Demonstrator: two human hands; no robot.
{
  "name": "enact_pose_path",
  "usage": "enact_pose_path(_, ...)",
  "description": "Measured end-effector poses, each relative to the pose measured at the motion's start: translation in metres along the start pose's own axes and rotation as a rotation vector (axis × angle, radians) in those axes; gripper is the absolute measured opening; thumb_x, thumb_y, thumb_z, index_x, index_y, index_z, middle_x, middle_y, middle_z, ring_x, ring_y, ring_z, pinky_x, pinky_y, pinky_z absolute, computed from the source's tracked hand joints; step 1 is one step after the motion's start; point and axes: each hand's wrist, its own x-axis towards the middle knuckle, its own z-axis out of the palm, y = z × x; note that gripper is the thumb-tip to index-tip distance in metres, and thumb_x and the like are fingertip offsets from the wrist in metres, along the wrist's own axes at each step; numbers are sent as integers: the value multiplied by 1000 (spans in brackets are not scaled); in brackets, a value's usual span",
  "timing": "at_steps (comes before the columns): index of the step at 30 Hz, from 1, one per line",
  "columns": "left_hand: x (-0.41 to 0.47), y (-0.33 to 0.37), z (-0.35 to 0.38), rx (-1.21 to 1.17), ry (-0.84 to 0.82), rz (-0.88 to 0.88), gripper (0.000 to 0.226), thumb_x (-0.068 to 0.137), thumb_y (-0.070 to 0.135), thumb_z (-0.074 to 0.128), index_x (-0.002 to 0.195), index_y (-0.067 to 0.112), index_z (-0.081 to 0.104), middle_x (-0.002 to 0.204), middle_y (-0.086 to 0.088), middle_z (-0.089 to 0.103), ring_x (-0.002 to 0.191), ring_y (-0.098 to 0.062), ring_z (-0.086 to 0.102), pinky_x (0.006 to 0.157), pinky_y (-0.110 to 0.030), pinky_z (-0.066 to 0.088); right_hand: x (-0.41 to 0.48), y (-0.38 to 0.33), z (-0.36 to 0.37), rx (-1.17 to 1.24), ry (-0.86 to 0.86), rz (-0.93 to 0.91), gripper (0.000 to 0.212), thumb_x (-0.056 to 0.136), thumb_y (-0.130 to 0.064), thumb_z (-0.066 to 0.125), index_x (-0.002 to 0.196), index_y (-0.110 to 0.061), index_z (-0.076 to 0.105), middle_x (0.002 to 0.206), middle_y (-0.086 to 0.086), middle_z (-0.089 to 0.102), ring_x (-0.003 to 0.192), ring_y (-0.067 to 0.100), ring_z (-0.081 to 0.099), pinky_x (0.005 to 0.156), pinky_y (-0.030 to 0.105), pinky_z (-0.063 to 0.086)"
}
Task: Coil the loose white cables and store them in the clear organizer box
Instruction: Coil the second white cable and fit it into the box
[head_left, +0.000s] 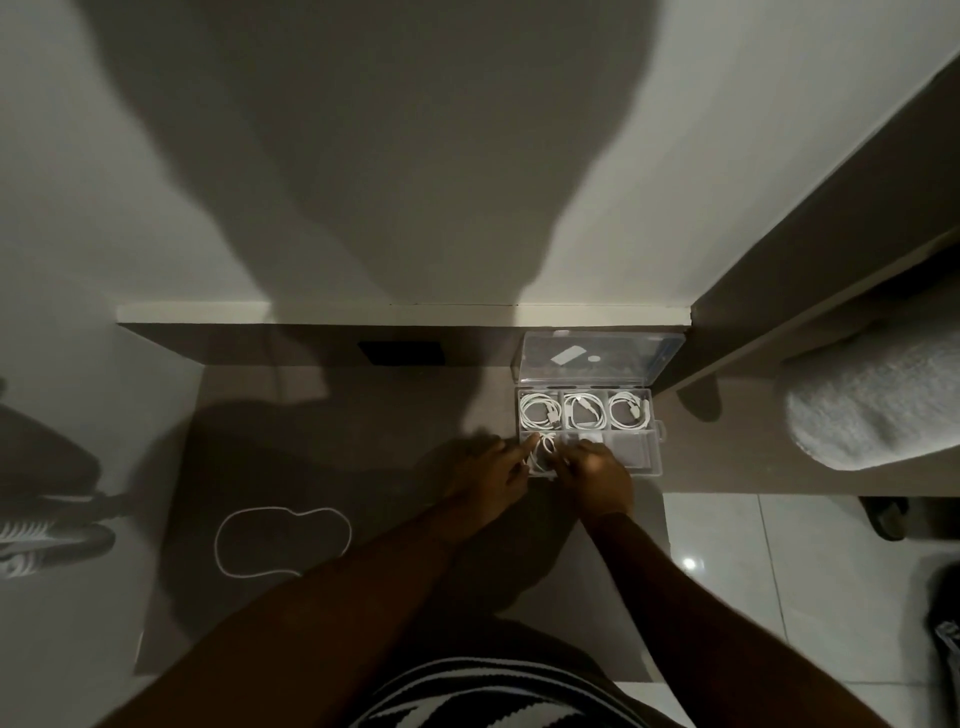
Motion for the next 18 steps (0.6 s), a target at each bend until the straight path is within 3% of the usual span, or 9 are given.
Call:
enact_pose_path(3,-5,-4,-9,-12,87,8,47,113,30,47,160,26,44,143,-8,61,129,-23,60,111,-38,47,-2,-1,-1,103,172,44,19,96,-23,76,108,-10,82,100,17,78,94,35,72,80,42,60)
enact_pose_path(7,-50,-34,-30,-170,228,-63,42,108,13,58,150,15,59,147,-10,65,126,-29,67,111,-41,51,9,-2,-17,339,315,266,26,105,-27,60,112,-11,79,98,11,74,93,29,69,80,42,59)
enact_pose_path(9,-88,-56,-35,-127,297,-144,32,104,12,63,135,12,72,133,-13,72,118,-32,71,105,-41,54,12,-7,-22,354,366,274,29,106,-28,57,113,-10,78,99,12,73,93,28,68,78,39,58)
enact_pose_path(10,-111,-65,-35,-22,323,-175,26,104,21,61,122,14,79,122,-10,76,109,-31,74,97,-40,57,13,-12,-23,356,382,258,29,106,-28,57,113,-9,78,100,12,74,94,28,68,79,38,57)
enact_pose_path(13,-183,-85,-20,149,269,-166,41,100,48,49,84,23,78,85,2,76,74,-22,75,67,-33,56,10,-41,-19,349,378,84,24,104,-21,62,103,-4,79,95,14,74,90,30,66,81,39,55)
enact_pose_path(15,-226,-98,-3,142,170,-164,42,97,57,50,86,26,77,85,6,77,74,-18,75,63,-28,56,2,-71,-4,323,331,-38,22,102,-17,64,91,-4,78,86,15,70,84,33,65,78,41,54)
enact_pose_path(18,-269,-121,16,124,66,-216,52,88,69,62,116,28,76,118,6,76,102,-16,76,82,-27,59,-17,-122,20,357,161,-160,25,100,-18,63,84,-6,77,86,15,69,85,37,67,79,44,56)
